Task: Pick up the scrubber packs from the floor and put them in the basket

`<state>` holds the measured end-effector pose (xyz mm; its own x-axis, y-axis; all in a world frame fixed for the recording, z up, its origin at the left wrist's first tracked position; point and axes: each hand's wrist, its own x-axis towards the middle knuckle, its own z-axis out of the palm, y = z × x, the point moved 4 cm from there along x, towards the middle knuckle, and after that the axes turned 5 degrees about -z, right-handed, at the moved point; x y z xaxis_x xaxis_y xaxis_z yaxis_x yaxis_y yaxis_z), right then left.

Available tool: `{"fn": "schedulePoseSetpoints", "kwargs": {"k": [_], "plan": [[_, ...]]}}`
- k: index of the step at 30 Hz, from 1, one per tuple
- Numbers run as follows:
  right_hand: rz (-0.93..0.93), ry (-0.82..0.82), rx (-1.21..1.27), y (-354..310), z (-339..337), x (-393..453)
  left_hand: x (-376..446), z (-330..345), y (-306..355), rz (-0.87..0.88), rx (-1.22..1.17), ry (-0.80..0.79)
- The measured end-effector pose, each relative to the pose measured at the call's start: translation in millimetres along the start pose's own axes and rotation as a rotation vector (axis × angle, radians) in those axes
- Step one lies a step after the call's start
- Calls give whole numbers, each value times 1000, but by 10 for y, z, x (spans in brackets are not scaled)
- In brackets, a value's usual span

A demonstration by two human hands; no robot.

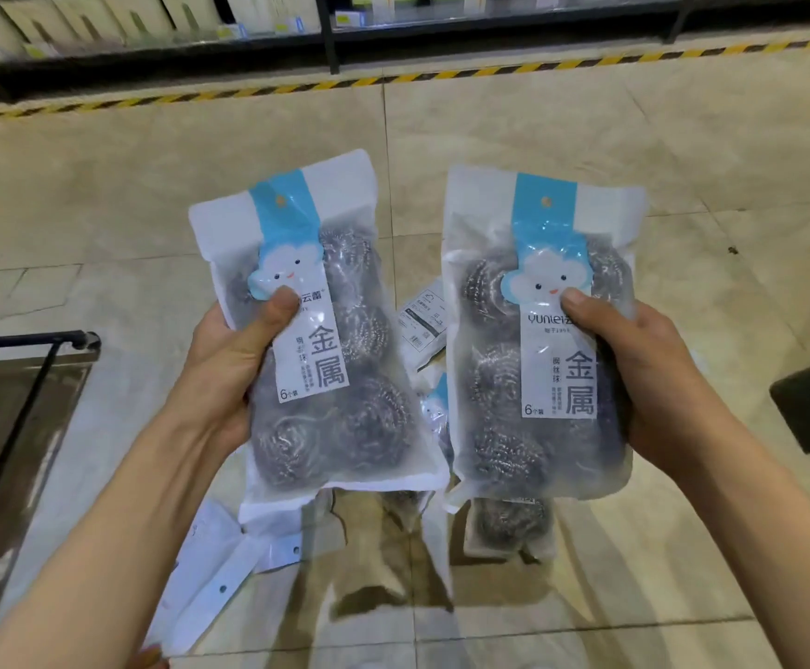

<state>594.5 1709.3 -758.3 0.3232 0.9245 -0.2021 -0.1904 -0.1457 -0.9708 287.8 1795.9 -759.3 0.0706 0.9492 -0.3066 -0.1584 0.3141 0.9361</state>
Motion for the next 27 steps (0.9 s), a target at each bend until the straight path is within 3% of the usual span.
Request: {"fn": "schedulePoseSetpoints", "kwargs": {"k": [5, 12, 16, 22, 27], "plan": [[56, 25, -33, -1382, 103, -539, -699, 303, 1340, -77, 77, -37], [59, 87, 21, -4224, 189, -1312, -1864, 1112, 4057, -59, 45, -96], [2, 124, 44, -5571, 174, -1753, -2508, 1572, 5211, -2, 13, -161], [-107, 175, 22, -6876, 151, -2431, -3168, 2055, 6238, 69, -52, -264], [-219, 207, 33, -7334, 206, -2844, -3443, 2140, 6729, 100, -54, -341]]}}
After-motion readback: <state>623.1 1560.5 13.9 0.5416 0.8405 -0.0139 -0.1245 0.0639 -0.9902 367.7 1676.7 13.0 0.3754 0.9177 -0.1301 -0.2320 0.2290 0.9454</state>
